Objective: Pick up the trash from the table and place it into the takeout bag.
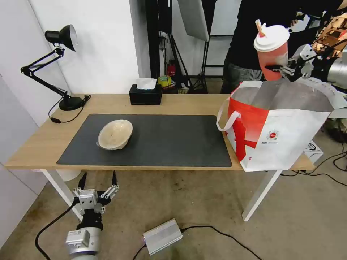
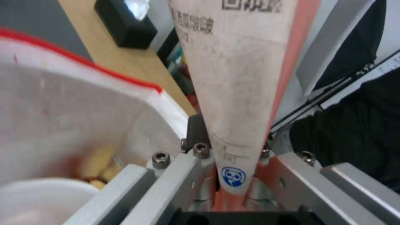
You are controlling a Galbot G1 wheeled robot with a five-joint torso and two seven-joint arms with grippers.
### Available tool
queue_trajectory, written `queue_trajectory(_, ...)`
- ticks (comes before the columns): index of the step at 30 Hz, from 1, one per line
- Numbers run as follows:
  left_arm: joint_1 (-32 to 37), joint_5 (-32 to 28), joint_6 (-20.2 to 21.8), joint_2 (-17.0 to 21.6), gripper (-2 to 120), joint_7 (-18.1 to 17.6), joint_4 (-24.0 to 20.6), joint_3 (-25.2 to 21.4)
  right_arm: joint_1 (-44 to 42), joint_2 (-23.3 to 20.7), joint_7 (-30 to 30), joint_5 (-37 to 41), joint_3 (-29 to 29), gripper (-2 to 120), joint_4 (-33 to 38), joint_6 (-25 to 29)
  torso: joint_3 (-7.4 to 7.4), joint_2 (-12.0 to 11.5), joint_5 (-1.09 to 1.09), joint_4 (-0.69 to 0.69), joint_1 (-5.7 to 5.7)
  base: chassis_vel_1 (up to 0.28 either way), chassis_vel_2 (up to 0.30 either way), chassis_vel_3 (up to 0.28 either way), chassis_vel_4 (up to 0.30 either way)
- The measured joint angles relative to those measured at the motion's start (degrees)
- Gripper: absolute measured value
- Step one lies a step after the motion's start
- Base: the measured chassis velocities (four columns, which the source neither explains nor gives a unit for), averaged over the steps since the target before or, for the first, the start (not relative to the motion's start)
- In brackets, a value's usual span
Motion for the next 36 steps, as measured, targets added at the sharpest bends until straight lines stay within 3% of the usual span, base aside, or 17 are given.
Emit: queue_trajectory(36, -0.18, -0.03, -0.08, -0.4, 100, 0.0, -0.21, 0.02, -1.6, 0.32, -10.96, -6.93, 0.25, 4, -6.68, 4.22, 0.0, 0.0, 0.0, 0.0, 0.0, 0.0, 0.0, 0.0, 0.0)
